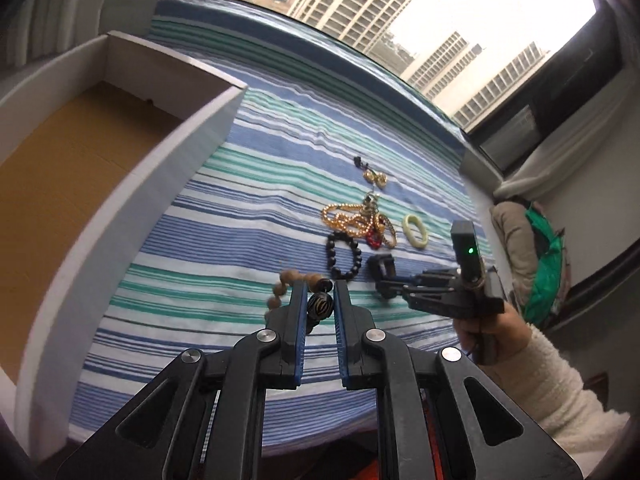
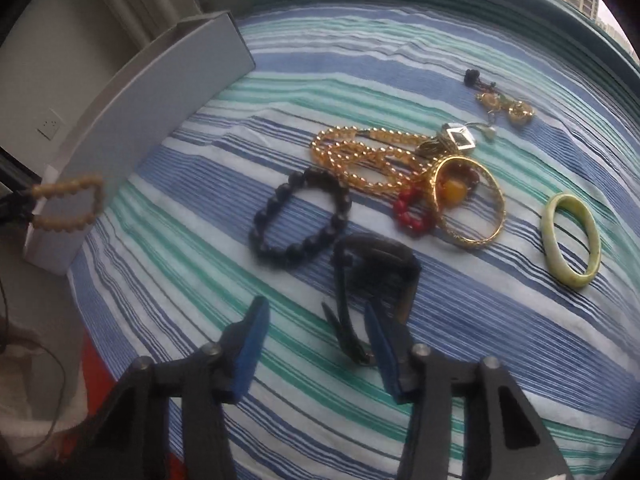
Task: Organize jewelry
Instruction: 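Lift the wooden bead bracelet with the left tool while the right tool grasps the black watch, then carry both items into the white box and open both tools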
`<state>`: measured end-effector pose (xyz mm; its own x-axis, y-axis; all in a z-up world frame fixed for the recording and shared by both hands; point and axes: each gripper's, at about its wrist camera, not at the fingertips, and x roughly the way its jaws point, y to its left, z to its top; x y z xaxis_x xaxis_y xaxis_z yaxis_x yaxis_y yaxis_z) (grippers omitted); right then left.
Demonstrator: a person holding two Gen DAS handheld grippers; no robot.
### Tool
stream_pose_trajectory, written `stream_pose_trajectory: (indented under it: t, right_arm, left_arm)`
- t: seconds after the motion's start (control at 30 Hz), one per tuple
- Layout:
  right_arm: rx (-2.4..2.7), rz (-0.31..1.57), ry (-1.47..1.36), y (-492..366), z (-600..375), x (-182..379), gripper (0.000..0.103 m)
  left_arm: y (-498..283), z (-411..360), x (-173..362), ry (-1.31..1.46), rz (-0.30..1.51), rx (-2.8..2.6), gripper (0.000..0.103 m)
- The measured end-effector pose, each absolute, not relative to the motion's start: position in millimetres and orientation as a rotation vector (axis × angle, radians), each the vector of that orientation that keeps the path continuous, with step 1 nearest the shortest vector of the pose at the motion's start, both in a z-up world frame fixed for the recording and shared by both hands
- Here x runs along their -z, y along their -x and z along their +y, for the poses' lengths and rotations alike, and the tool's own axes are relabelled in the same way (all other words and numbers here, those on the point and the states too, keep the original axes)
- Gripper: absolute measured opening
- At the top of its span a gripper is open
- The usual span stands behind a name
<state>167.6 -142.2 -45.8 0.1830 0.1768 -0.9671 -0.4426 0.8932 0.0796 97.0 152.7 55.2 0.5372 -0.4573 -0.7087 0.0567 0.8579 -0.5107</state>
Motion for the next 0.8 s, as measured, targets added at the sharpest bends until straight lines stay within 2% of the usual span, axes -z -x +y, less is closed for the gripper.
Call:
stream_pose_trajectory:
  t: [0.03,0.17,0.2,0.23,0.43,0.57,0.63,0.67,0.7,0.8]
  right_arm:
    - [-0.433,1.323,0.253,-168,-140,46,0.010]
    - [-0.450,1.259,0.273,-167,-122,8,0.009]
    - [-0.476,1.238,0.260,-168,-115,-7,0.002]
    - [-0.505,1.213,0.241,-170,-104,-22,0.000]
    - [-0.700,1.063,0.205,-189,5,-90,0.000]
    - [-0.768,1.079,0.244,-199,65,-93,0.002]
    - [-0.750,1.133,0.283,-197,68,-80,0.012]
    - [-0.736,1.160,0.293,-194,62,-74,0.030]
    - [-0.717,1.184,0.297,-189,50,-68,0.037]
    - [-0.645,1.256,0.320,-171,2,-49,0.037]
  left_arm:
    - [-93,164,-65,0.467,0.940,0.295,0.011]
    - [-86,221,-95,0.450,0.855,0.150,0.011]
    - [-87,235,-97,0.446,0.844,0.107,0.011]
    - [-88,249,-97,0.446,0.839,0.061,0.011]
    - [-103,320,-58,0.417,0.857,-0.233,0.011]
    - [-95,343,-27,0.484,0.896,-0.291,0.011]
    - [-83,342,-25,0.493,0.887,-0.278,0.011]
    - [-79,340,-27,0.488,0.881,-0.272,0.011]
    - [-73,337,-32,0.482,0.872,-0.264,0.011]
    - [-63,329,-46,0.466,0.842,-0.243,0.011]
